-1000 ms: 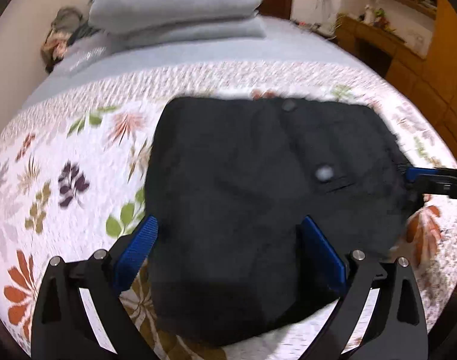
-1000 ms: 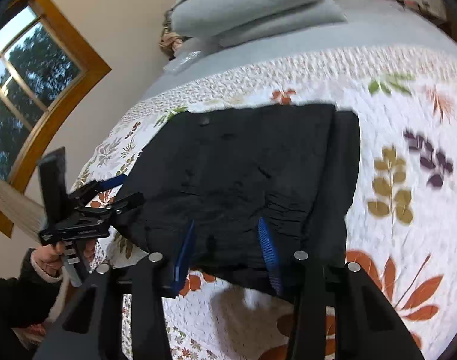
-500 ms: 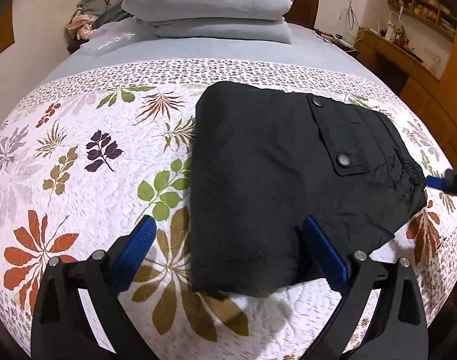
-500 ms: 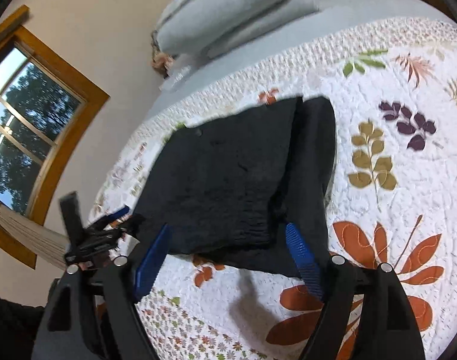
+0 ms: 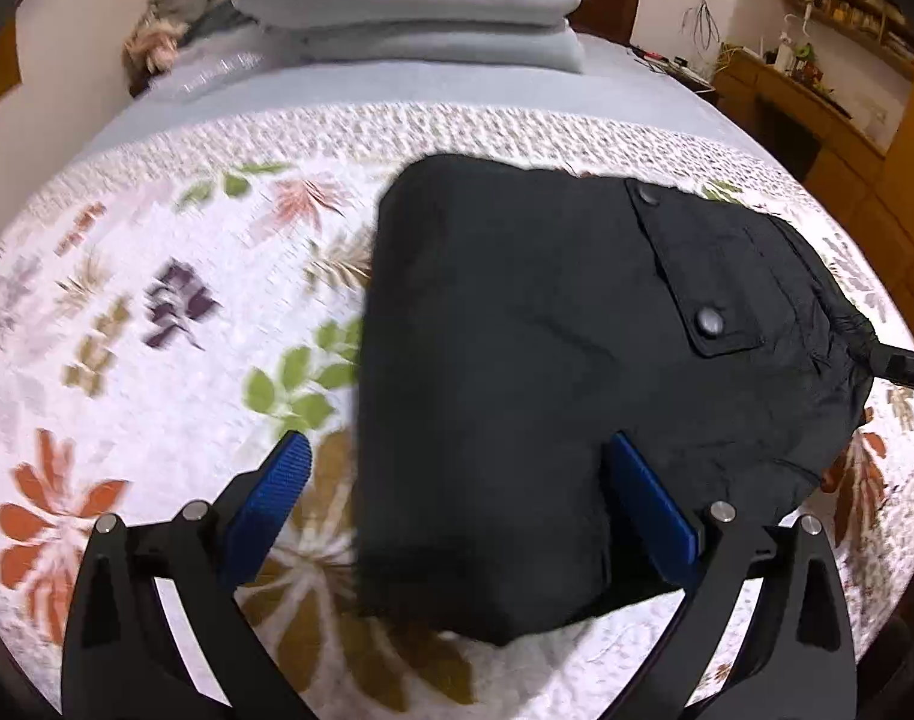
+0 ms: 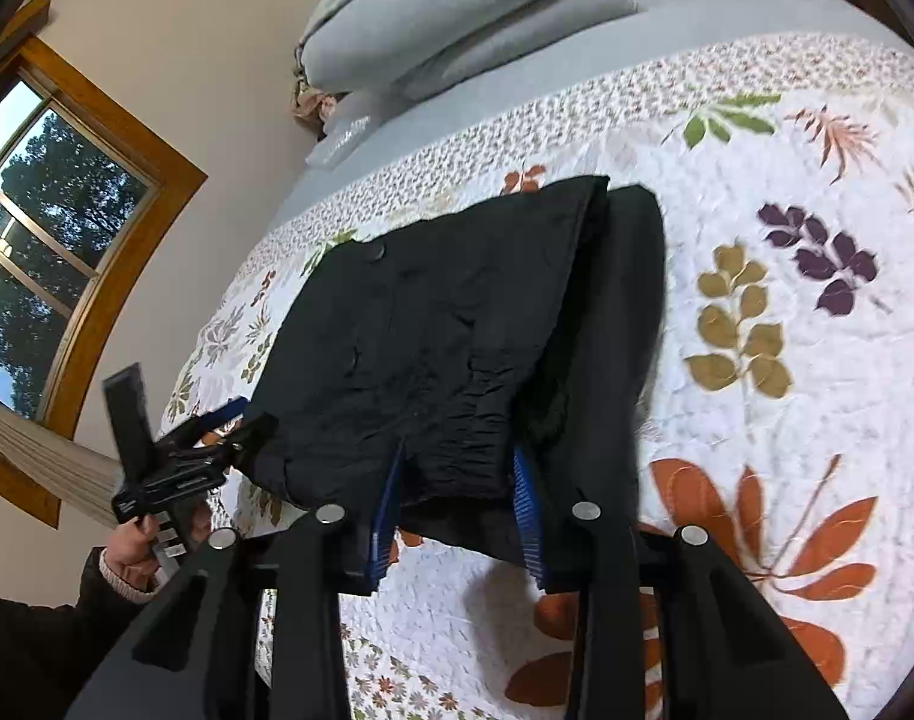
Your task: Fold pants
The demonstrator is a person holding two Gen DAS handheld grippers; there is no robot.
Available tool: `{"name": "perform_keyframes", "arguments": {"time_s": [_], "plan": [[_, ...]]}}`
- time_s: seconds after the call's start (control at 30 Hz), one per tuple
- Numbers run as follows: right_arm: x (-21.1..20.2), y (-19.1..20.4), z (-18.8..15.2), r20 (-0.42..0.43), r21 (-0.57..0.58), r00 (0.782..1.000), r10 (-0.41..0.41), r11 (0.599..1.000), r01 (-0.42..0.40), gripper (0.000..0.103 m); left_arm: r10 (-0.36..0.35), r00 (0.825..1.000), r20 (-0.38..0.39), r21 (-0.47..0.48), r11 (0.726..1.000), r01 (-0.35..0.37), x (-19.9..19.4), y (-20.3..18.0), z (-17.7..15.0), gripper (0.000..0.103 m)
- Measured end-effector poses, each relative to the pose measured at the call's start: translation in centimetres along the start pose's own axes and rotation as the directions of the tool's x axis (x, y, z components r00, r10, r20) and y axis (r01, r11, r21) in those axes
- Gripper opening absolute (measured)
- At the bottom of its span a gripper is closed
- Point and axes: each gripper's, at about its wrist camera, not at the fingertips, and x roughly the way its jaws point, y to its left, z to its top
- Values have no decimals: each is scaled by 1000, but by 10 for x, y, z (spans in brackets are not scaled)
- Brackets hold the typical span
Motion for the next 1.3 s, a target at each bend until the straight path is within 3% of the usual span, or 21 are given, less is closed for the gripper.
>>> {"name": "perform_keyframes", "arguments": {"time_s": [0.2,0.4,0.57,0.67,0.8,1.07,1.17,1.2,1.23,1.3], "plan": [[5,-5,-7,-26,3,999,-30,1000,30,35,-16,999,-27,-19,1000,16,11,-4,0,99],[-1,1,-5,-7,-14,999,-45,999,45,35,23,997,69,52,998,-27,-20,-16,2,99],[5,-9,-7,-28,35,999,-30,999,31,37,20,995,98,52,998,-25,-35,-19,6,99],[-3,-11,-7,-3,64,1000,-26,998,26,48,18,994,110,43,999,-22,-41,-22,8,99],[-22,-5,-11,43,49,993,-114,993,112,60,22,992,126,45,999,-28,-51,-26,9,100],[-38,22,-9,91,-1,991,-93,996,93,61,37,993,116,28,999,-41,-52,-25,9,100],[-39,41,-14,116,-20,982,-147,988,151,61,47,994,95,-5,999,-47,-53,-20,5,100],[-41,48,-17,133,-36,976,-172,983,178,64,46,995,91,-20,999,-44,-56,-19,2,100],[-43,60,-21,161,-60,963,-215,972,227,77,43,995,91,-27,999,-40,-58,-18,0,100],[-46,76,-29,204,-76,934,-293,946,314,91,44,995,90,-32,999,-41,-62,-18,-3,100]]}}
